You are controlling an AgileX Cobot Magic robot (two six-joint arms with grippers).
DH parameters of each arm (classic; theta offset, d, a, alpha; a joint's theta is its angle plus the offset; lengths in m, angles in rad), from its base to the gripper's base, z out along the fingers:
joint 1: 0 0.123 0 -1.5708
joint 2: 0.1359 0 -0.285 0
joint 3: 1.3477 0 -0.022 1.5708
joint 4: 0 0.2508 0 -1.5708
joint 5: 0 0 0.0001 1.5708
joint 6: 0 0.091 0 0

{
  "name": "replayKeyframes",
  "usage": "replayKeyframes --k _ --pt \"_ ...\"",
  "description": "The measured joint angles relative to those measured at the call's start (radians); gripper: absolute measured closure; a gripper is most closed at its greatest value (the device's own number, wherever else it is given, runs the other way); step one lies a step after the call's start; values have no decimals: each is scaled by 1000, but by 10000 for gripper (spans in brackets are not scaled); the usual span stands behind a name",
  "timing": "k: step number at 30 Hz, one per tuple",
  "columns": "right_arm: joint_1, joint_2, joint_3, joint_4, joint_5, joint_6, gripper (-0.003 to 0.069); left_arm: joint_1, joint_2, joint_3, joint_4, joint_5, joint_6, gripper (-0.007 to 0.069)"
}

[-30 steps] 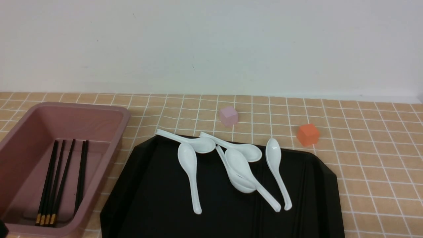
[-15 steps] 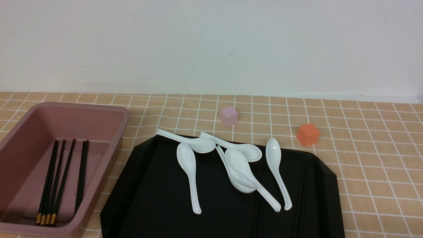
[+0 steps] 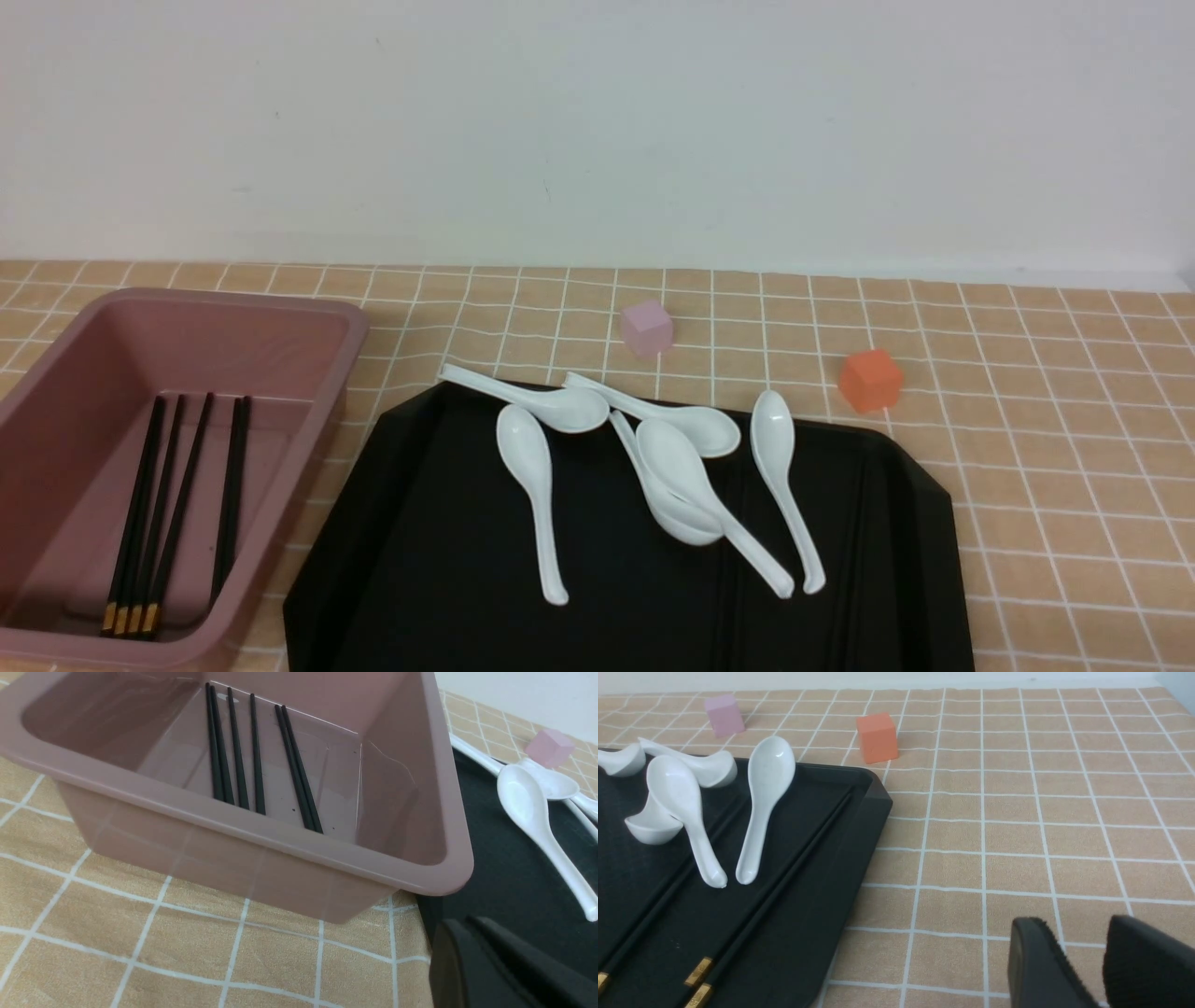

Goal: On brown tablecloth take chopsticks from black tray and put them in box.

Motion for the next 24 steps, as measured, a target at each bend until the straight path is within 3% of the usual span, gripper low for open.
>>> replayKeyframes --k 24 --pt "0 0 0 0 0 0 419 0 0 0 2 0 0 593"
